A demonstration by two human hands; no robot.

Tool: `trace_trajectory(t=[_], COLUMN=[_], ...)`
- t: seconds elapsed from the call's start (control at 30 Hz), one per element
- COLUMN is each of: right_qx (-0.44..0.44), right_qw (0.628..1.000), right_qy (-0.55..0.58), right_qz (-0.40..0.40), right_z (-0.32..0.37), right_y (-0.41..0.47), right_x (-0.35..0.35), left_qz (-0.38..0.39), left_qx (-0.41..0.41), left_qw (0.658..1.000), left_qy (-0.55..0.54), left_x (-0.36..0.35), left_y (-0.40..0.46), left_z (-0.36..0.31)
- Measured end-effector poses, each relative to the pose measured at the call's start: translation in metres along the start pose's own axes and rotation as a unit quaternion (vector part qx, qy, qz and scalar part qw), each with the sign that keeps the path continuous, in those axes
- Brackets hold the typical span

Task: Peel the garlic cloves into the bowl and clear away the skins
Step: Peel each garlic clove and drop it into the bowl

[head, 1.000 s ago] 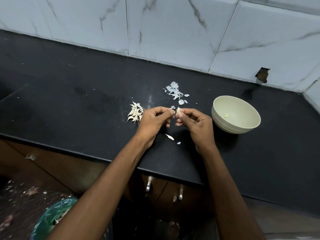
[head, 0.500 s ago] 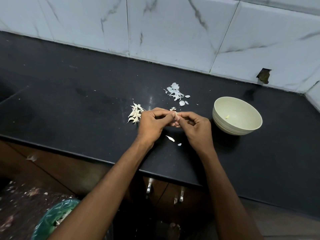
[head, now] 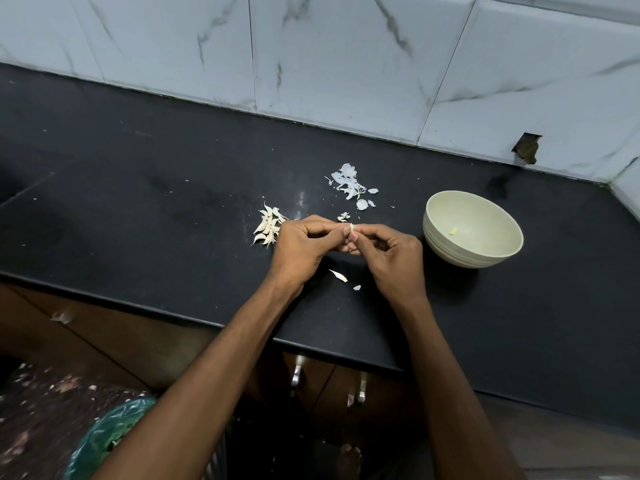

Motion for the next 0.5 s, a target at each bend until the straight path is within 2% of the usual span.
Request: trace_trajectory(t=[0.23,0.5], right_qx=[0.001,-0.039], right_qw=[1.000,0.998], right_qy=[0.006,0.058], right_qz=[0.012,0.008], right_z=[0.0046,0.0010], right_y=[-0.0026,-0.0011], right_x=[-0.0016,-0.0021], left_qz=[-0.015,-0.028], left_qx=[-0.010,0.023], left_qw=[0.999,0.999], left_qy=[0.044,0.011], left_x=[0.0024,-0.0003], left_y=[0.0000,-0.0018], left_z=[-0.0010,-0.0010])
Point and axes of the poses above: each hand's wrist, its own y-axis towards the middle knuckle, its own x-axis out of the back of the hand, z = x × y, the point moved 8 cm from there along y, towards the middle knuckle, and after that the axes turned 2 degrees about z, right-handed, at the moved point
